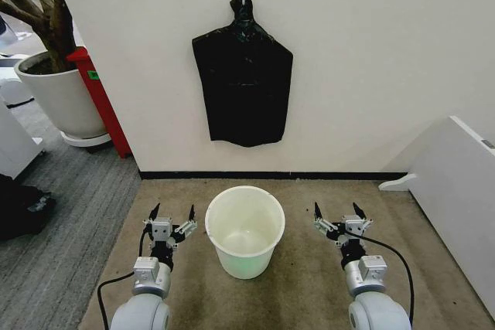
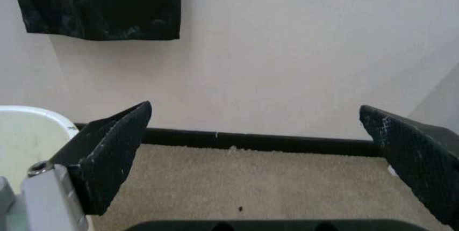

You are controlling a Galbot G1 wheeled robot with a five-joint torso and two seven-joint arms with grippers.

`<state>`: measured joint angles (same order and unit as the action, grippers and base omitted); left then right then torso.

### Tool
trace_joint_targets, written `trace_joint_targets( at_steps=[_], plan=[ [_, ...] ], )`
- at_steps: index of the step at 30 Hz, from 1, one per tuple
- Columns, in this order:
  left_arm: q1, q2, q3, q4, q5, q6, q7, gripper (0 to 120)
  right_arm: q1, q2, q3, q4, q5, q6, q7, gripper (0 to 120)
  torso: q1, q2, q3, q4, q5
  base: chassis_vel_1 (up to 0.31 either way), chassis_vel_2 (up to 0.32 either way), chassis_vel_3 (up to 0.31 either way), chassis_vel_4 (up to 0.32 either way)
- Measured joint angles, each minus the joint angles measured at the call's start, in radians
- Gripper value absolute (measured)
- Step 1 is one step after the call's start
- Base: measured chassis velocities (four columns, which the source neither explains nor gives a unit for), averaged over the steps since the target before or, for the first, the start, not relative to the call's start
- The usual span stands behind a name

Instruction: Place the garbage bag over the trash bin.

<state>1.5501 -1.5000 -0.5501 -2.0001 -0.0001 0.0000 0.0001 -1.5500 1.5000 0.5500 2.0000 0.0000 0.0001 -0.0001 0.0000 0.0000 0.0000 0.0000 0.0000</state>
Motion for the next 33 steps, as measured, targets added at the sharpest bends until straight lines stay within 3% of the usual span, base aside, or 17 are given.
trace_joint_targets(
  at_steps=[33],
  plan=[
    [0.000,0.000,0.000,0.000,0.000,0.000,0.000,100,0.000,0.000,0.000,0.000,0.000,0.000,0.000,100,0.000,0.000,0.000,0.0000,0.0000,0.000,0.000,0.000,0.000]
  ],
)
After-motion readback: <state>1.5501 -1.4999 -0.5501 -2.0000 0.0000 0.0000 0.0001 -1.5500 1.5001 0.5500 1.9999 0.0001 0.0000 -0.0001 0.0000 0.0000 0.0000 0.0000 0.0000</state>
